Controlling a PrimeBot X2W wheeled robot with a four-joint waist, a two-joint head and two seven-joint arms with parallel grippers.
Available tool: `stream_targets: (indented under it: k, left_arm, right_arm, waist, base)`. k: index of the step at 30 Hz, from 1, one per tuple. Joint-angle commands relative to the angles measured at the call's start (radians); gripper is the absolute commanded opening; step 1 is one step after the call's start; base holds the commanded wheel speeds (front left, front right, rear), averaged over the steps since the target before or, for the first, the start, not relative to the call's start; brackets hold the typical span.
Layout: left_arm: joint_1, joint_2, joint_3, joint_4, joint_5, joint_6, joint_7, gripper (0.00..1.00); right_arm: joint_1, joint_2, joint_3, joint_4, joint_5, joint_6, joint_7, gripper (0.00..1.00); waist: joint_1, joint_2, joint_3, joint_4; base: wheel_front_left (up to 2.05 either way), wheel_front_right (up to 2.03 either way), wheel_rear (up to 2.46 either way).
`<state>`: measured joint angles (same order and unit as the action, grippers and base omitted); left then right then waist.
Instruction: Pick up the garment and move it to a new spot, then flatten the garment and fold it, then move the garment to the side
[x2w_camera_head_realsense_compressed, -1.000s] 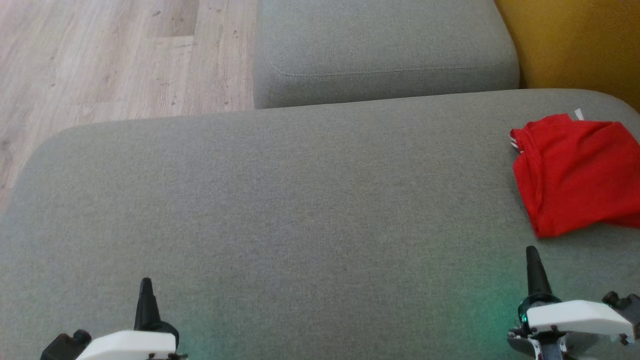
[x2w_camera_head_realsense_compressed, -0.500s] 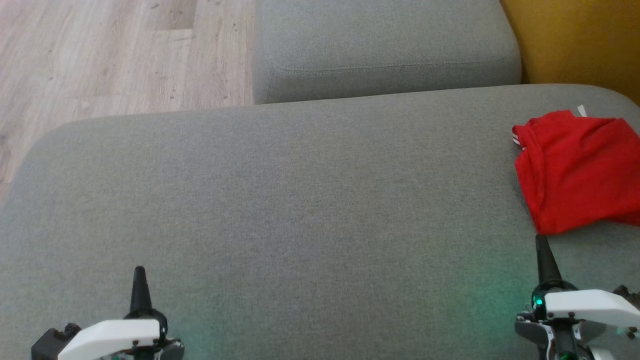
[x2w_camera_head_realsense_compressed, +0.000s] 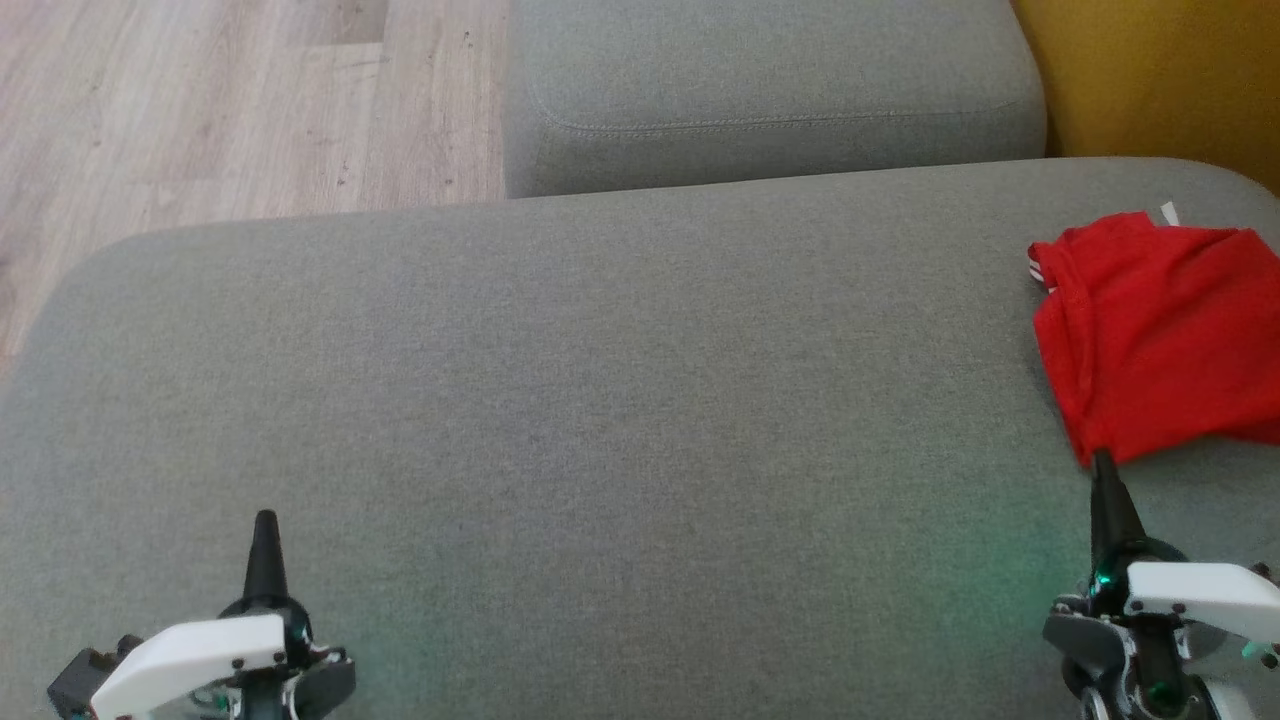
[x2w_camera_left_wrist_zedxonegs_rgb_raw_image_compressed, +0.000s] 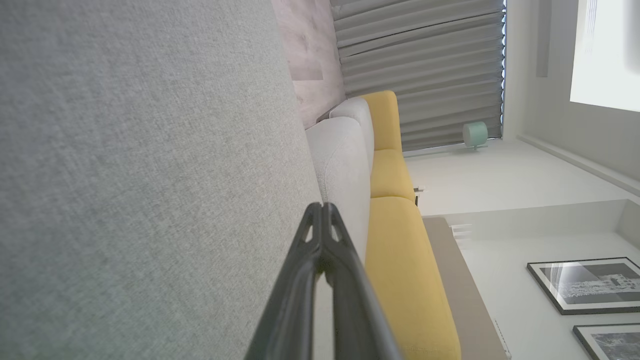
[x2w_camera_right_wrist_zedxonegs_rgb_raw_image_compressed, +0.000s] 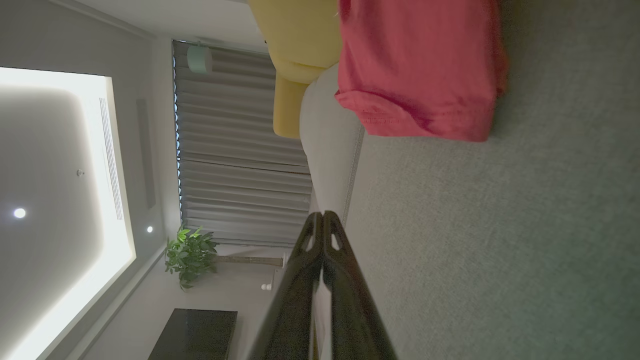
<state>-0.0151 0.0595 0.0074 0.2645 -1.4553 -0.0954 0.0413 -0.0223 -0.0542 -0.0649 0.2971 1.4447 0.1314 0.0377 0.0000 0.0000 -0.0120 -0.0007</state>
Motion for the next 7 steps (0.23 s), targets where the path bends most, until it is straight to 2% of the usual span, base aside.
stream_targets:
  k: [1,7]
  left_arm:
    - [-0.058,0.013,0.044,-0.026,-0.035,-0.012,0.011,0.00]
    - [-0.071,0.012,0.057,-0.024,-0.090,-0.021,0.026,0.00]
  right_arm:
    - [-0.059,-0.019,0.010,-0.044,0.040,-0.001,0.012,0.00]
    - [-0.068,-0.019,-0.001,-0.048,0.098,-0.001,0.027,0.00]
  waist:
    - [0.0000,0.0000,0.002,0.000]
    - [0.0000,0.0000,0.007,0.000]
  base:
    - [0.00,0.00,0.00]
    - [0.00,0.00,0.00]
